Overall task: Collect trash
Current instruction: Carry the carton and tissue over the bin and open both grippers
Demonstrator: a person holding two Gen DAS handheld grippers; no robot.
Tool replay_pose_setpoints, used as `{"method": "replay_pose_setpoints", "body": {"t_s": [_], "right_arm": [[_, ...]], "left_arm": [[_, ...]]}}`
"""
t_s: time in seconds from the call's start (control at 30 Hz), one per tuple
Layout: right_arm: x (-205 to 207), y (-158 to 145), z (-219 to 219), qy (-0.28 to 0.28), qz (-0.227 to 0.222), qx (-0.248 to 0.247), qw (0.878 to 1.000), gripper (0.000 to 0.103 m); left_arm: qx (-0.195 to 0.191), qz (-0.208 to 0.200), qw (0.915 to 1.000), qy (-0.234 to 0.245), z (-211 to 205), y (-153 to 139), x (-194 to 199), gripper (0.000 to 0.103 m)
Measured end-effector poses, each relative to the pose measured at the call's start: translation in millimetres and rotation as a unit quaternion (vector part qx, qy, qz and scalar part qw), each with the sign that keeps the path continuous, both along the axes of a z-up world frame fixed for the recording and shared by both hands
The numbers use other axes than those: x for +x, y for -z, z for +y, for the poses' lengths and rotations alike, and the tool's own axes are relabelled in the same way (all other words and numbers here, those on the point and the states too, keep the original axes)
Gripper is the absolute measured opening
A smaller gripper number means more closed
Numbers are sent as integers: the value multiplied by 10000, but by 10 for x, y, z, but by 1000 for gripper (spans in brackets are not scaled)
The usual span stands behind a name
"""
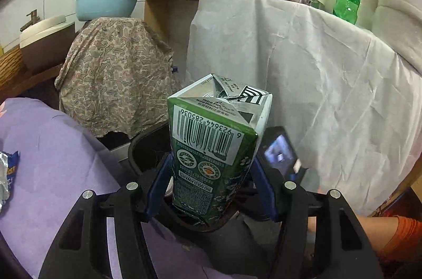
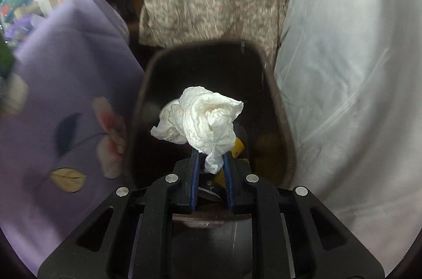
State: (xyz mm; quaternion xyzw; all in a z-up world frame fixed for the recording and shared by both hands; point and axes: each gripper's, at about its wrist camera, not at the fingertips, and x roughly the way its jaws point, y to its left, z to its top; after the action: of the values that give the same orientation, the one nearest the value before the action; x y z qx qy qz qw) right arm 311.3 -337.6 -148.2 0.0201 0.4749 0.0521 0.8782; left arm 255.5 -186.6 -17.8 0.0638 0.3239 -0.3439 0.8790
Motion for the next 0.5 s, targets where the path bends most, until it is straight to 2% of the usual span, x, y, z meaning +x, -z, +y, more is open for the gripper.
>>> {"method": "replay_pose_setpoints", "body": {"t_s": [0.27, 0.33, 0.4, 0.5], "right_arm": [[290, 467, 99, -11, 511, -178, 9985, 18], [306, 527, 102, 32, 575, -240, 9981, 23], [304, 545, 102, 64, 559, -244, 9981, 39], [256, 536, 95, 73, 486, -223, 9985, 42]], "left_arm": [[115, 186, 9998, -15, -96, 149, 107, 59], [125, 228, 9997, -37, -112, 180, 141, 59], [153, 259, 9995, -72, -129, 205, 184, 59], [132, 393, 9991, -132, -134, 243, 254, 59]]}}
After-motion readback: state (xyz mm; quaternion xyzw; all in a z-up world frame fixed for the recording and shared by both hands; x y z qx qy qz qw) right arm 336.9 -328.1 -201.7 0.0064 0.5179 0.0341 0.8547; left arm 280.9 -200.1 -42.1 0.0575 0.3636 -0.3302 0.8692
